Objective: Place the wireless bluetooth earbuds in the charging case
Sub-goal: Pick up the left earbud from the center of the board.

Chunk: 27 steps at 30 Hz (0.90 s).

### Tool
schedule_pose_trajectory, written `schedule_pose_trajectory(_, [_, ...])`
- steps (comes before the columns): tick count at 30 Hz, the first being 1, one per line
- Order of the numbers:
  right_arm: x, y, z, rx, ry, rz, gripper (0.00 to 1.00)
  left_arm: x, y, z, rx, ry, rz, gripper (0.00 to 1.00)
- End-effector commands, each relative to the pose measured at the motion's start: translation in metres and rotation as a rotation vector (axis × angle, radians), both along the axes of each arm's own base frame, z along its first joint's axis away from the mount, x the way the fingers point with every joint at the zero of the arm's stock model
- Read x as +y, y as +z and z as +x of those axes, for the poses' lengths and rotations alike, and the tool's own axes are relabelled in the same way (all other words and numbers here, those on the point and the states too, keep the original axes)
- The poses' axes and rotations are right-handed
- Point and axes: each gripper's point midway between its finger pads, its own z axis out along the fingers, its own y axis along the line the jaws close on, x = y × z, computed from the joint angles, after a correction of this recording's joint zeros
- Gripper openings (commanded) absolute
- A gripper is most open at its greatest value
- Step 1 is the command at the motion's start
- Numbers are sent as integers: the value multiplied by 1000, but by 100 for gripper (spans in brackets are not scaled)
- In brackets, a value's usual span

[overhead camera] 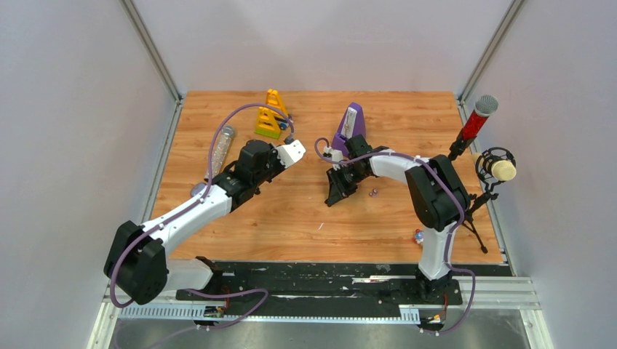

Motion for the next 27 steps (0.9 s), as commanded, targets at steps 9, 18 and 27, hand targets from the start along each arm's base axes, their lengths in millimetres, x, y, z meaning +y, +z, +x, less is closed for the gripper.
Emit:
schedule_pose_trajectory(9, [-8, 3, 8, -70, -1, -27, 14, -7, 13, 2, -38, -18, -42, 0])
schedule_pose_trajectory(18, [-10, 11, 12, -89, -8, -13, 21, -8, 13, 2, -36, -20, -42, 0])
schedule_pose_trajectory(27, [-9, 9, 11, -74, -7, -3, 22, -8, 13, 2, -36, -23, -42, 0])
